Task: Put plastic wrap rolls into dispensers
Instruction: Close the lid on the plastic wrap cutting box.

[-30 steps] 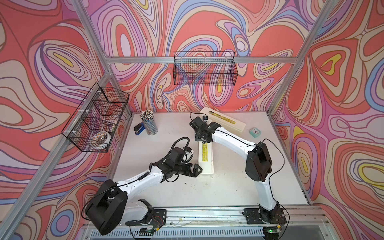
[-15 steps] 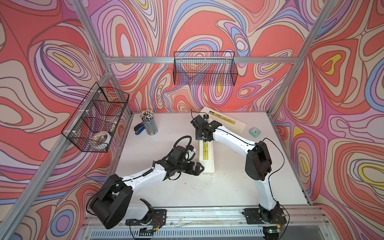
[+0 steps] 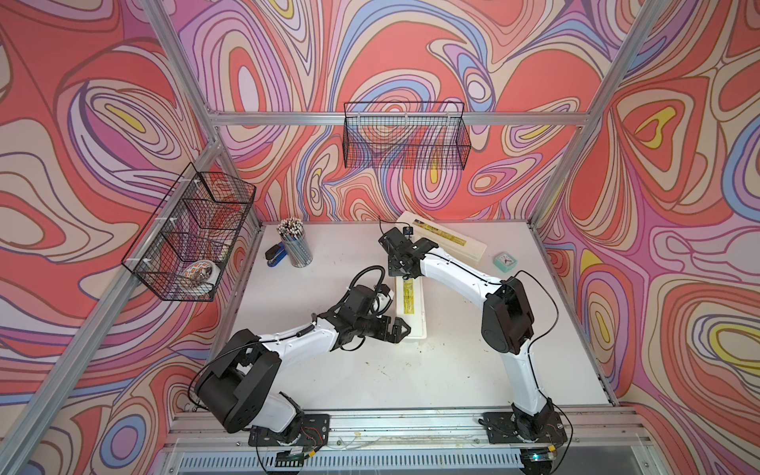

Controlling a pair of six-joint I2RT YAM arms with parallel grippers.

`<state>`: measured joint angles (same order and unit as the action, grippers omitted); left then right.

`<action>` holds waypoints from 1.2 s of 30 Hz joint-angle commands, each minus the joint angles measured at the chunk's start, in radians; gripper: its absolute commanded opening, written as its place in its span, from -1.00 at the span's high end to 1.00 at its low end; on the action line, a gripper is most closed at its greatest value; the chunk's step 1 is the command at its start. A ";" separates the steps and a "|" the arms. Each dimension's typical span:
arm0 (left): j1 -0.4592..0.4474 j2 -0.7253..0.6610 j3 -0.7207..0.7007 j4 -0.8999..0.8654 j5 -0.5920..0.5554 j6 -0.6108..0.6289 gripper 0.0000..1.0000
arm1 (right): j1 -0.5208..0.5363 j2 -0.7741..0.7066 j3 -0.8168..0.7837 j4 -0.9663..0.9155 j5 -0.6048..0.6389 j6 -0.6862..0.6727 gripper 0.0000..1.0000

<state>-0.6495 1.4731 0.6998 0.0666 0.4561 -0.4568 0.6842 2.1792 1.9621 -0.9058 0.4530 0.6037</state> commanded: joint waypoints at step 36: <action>-0.004 0.204 0.049 -0.074 -0.097 -0.008 -0.94 | -0.129 -0.180 -0.134 0.104 -0.255 -0.110 -0.95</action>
<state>-0.6548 1.6043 0.7769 0.1635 0.4980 -0.4793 0.5941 2.1231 1.9259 -0.8352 0.3042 0.5297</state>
